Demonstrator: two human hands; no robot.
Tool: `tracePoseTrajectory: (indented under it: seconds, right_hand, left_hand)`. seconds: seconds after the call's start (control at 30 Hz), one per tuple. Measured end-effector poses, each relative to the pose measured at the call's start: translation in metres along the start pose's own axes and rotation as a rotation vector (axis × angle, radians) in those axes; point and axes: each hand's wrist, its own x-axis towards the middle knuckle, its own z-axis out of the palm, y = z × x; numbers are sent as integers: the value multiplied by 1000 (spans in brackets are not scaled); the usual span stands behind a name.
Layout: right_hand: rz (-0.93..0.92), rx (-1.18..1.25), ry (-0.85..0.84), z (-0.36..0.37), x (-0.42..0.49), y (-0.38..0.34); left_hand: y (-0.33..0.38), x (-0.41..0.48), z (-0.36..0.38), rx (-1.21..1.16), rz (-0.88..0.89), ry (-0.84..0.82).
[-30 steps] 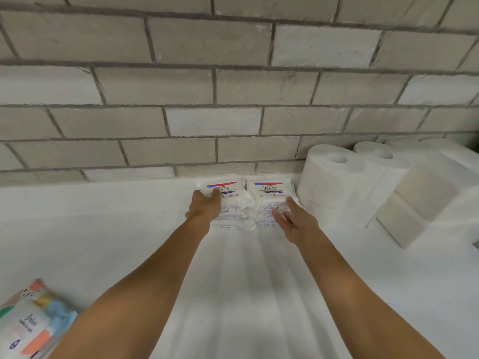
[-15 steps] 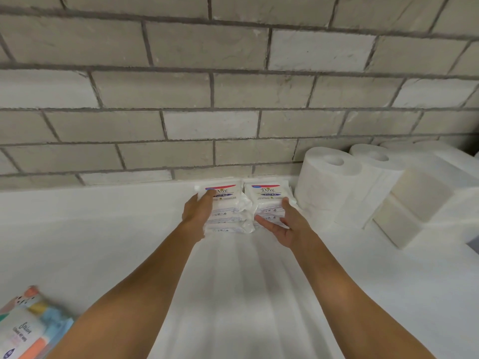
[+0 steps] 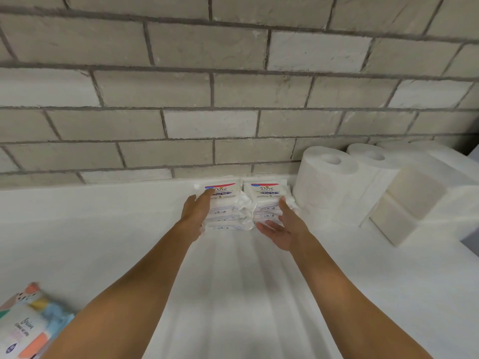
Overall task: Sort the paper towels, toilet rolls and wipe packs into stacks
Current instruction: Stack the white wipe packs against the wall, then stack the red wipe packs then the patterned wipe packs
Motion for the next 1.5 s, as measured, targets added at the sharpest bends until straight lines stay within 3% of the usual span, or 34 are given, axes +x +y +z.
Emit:
tracePoseTrajectory:
  seconds: [0.33, 0.67, 0.9, 1.27, 1.5]
  right_hand:
    - [-57, -137, -55, -8, -47, 21]
    - [-163, -369, -199, 16, -133, 77]
    - [-317, -606, -300, 54, -202, 145]
    - [-273, -975, -543, 107, -273, 281]
    - [-365, -1109, -502, 123, -285, 335]
  left_hand:
    - [-2, -43, -49, 26, 81, 89]
    - [-25, -129, -139, 168, 269, -36]
    - [-53, -184, -227, 370, 376, -145]
    - [-104, -233, -379, 650, 426, -290]
    - [-139, -236, -445, 685, 394, -268]
